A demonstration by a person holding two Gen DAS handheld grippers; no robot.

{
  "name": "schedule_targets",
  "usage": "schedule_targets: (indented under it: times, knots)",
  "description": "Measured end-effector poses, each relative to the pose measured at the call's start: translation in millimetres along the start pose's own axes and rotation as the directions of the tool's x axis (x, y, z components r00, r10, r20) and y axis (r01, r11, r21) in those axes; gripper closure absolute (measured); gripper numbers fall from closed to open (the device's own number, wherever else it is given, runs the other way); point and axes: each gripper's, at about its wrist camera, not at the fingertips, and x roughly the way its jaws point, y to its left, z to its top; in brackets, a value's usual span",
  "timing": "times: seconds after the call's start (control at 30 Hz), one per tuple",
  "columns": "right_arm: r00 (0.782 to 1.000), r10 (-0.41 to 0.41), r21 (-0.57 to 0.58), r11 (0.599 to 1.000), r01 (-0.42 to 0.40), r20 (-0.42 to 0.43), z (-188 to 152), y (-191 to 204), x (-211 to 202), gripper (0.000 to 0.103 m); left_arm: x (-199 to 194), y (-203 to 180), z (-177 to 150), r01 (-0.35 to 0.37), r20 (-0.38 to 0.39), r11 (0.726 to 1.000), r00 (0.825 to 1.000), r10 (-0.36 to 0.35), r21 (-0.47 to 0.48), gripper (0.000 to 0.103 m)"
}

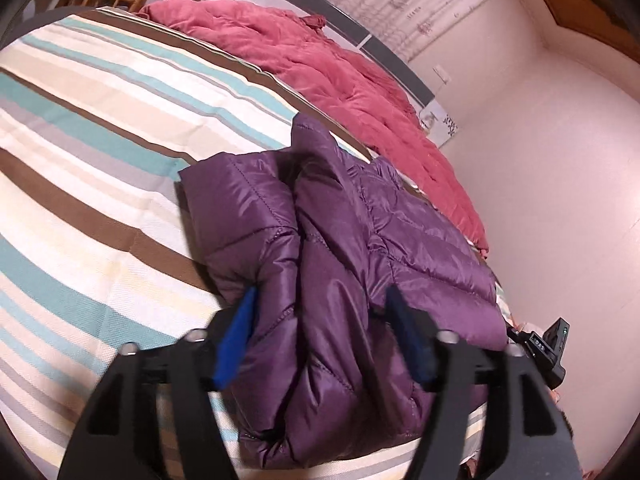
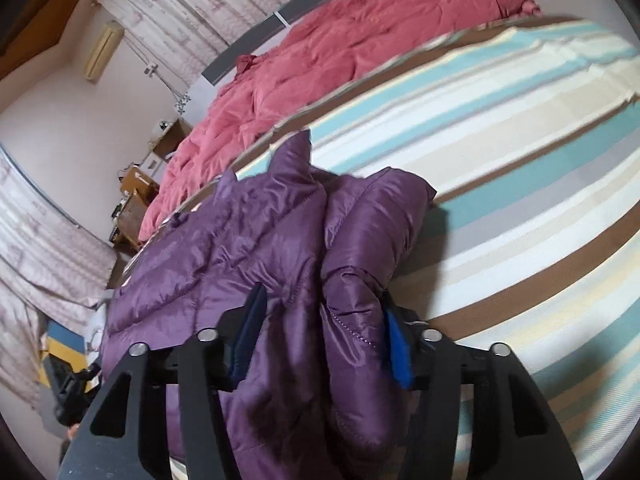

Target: Fold large clothes

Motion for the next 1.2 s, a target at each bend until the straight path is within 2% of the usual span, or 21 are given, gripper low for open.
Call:
schedule_targets:
  times: [0.13, 0.2, 0.27, 0.33, 0.37, 0.53, 0.67, 0.7, 0.8, 0.9, 1.1, 1.2]
  knots:
    - [0.987, -0.131, -0.071, 0.988, 0.137, 0.093, 3.1, 23.6, -23.6, 0.048, 1.7, 2.1, -2.8, 0.002, 0.001, 1.000, 1.000, -0.002, -0.024, 0.024]
    - [0.980, -0.128, -0.121, 0.982, 0.147, 0.152, 4.0, 47.0, -35.1, 0.048, 5.4, 1.7, -5.5, 0.014, -0.006, 0.999, 1.000, -0.014, -0.045, 0.021]
    - [0.978, -0.098, -0.204, 0.970, 0.136, 0.182, 1.1, 80.4, -37.5, 0.057, 9.3, -1.0, -6.5, 0.012, 0.000, 0.998, 1.000, -0.012, -0.060, 0.019]
    - [0.988, -0.048, -0.264, 0.961, 0.086, 0.147, -3.3, 108.8, -27.7, 0.060, 9.1, -3.5, -11.6, 0.005, 0.005, 0.998, 1.000, -0.005, -0.058, 0.018]
    - [0.996, -0.008, -0.303, 0.952, 0.035, 0.091, -9.1, 128.9, -13.9, 0.067, 9.1, -3.7, -13.1, 0.000, 0.006, 0.998, 1.000, 0.000, -0.057, 0.018]
    - [0.998, 0.048, -0.396, 0.917, -0.056, -0.030, -24.6, 183.4, 44.4, 0.068, 8.6, -2.0, -13.6, -0.043, 0.010, 0.997, 0.999, 0.044, -0.070, 0.024]
    - [0.998, -0.005, -0.442, 0.897, -0.020, -0.055, -25.6, 209.0, 86.3, 0.070, 8.0, -2.7, -17.8, -0.078, 0.014, 0.996, 0.997, 0.079, -0.037, 0.024]
    - [0.998, -0.033, -0.458, 0.889, 0.003, -0.058, -27.1, 210.3, 95.0, 0.075, 8.9, -3.8, -18.8, -0.087, 0.013, 0.996, 0.996, 0.087, -0.024, 0.024]
    - [0.993, -0.084, -0.462, 0.886, 0.036, -0.083, -27.3, 203.0, 127.2, 0.075, 7.4, -5.1, -22.6, -0.091, 0.023, 0.996, 0.996, 0.091, -0.007, 0.023]
    - [0.993, -0.103, -0.487, 0.872, 0.061, -0.059, -29.4, 200.2, 145.2, 0.075, 7.4, -2.7, -24.2, -0.081, 0.025, 0.997, 0.996, 0.081, -0.008, 0.021]
    - [0.996, -0.068, -0.462, 0.887, 0.030, -0.065, -29.7, 193.3, 153.0, 0.076, 5.5, 1.5, -30.5, -0.043, 0.046, 0.998, 0.998, 0.045, -0.036, 0.020]
    - [0.995, -0.082, -0.476, 0.878, 0.047, -0.051, -31.4, 197.4, 153.3, 0.076, 5.7, 0.7, -32.6, -0.048, 0.056, 0.997, 0.997, 0.051, -0.055, 0.020]
